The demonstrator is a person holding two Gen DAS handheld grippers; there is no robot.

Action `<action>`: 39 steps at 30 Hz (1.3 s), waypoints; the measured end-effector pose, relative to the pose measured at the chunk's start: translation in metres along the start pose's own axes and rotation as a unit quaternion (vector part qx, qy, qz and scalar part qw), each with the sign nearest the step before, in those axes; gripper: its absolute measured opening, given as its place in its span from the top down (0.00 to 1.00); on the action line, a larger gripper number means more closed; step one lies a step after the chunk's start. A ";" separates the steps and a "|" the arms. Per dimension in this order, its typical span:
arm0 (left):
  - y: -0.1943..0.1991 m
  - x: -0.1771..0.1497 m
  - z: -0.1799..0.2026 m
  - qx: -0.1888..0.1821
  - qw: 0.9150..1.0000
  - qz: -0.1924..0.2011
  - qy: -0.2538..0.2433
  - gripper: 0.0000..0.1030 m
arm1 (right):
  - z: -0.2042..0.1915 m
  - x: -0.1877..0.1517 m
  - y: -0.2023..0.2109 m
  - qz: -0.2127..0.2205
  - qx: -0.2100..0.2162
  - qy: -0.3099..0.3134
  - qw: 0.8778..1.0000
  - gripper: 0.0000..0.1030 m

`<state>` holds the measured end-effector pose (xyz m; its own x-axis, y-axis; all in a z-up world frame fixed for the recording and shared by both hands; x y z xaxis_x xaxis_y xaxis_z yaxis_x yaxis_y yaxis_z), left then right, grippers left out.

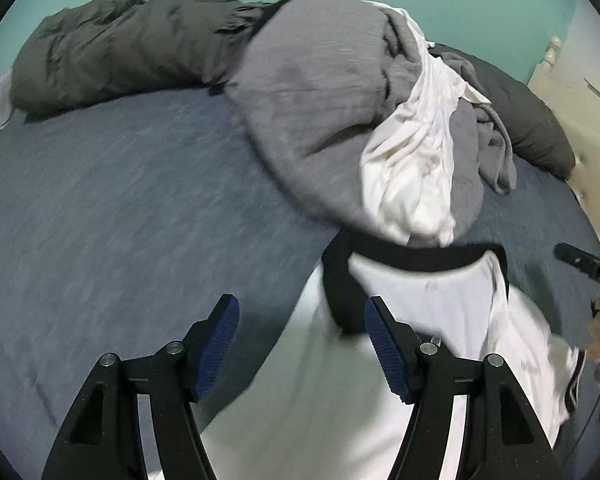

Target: Fold clothes

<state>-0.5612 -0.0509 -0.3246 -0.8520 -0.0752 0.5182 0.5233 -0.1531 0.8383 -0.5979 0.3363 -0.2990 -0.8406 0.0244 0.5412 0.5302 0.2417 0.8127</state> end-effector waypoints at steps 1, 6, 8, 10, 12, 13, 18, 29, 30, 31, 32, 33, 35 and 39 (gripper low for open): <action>0.011 -0.010 -0.010 0.000 1.000 -0.001 0.000 0.33 | 0.012 -0.009 0.007 0.000 0.005 -0.011 1.000 0.36; 0.038 -0.063 -0.061 0.018 1.000 -0.009 0.013 0.33 | 0.069 -0.067 0.052 -0.003 0.005 -0.069 0.998 0.36; 0.050 -0.078 -0.079 0.022 0.999 -0.007 0.027 0.33 | 0.083 -0.090 0.066 -0.008 0.008 -0.093 0.996 0.36; 0.064 -0.094 -0.097 0.022 0.999 -0.003 0.046 0.33 | 0.093 -0.109 0.075 -0.006 0.021 -0.118 0.993 0.36; 0.077 -0.111 -0.112 0.018 0.998 0.004 0.068 0.33 | 0.096 -0.127 0.079 -0.008 0.031 -0.136 0.990 0.36; 0.083 -0.120 -0.118 0.015 0.997 0.006 0.077 0.33 | 0.097 -0.135 0.081 -0.009 0.036 -0.143 0.989 0.36; 0.098 -0.153 -0.132 0.020 0.994 0.014 0.103 0.33 | 0.075 -0.157 0.086 -0.013 0.055 -0.142 0.988 0.37; 0.101 -0.196 -0.123 -0.004 0.993 0.005 0.118 0.33 | 0.045 -0.198 0.057 -0.077 0.036 -0.124 0.989 0.80; 0.102 -0.197 -0.122 -0.004 0.993 0.005 0.116 0.33 | 0.044 -0.201 0.058 -0.077 0.034 -0.118 0.989 0.89; 0.103 -0.198 -0.122 -0.003 0.994 0.005 0.113 0.33 | 0.043 -0.204 0.059 -0.077 0.031 -0.112 0.990 0.97; 0.105 -0.198 -0.121 -0.002 0.994 0.005 0.111 0.33 | 0.043 -0.206 0.060 -0.076 0.028 -0.111 0.991 0.98; 0.106 -0.199 -0.122 -0.002 0.994 0.005 0.110 0.33 | 0.045 -0.209 0.062 -0.075 0.026 -0.112 0.990 0.99; 0.108 -0.201 -0.123 -0.002 0.994 0.005 0.111 0.33 | 0.052 -0.214 0.070 -0.063 0.026 -0.125 0.990 0.99; 0.107 -0.208 -0.122 -0.007 0.993 0.001 0.115 0.33 | 0.067 -0.233 0.084 -0.045 0.032 -0.160 0.985 0.99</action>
<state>-0.3295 -0.1716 -0.3634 -0.8335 -0.2974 0.4657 0.5254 -0.1656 0.8346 -0.3651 0.4162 -0.3713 -0.8811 0.3031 0.3631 0.4527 0.3178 0.8331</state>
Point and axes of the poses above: each gripper's, at about its wrist camera, not at the fingertips, and y roughly against the way its jaws point, z to its right, x to its top, the point moved 7 cm from there along -y, roughly the way its jaws point, and after that the axes turned 3 degrees about -z, right-handed, at the moved point
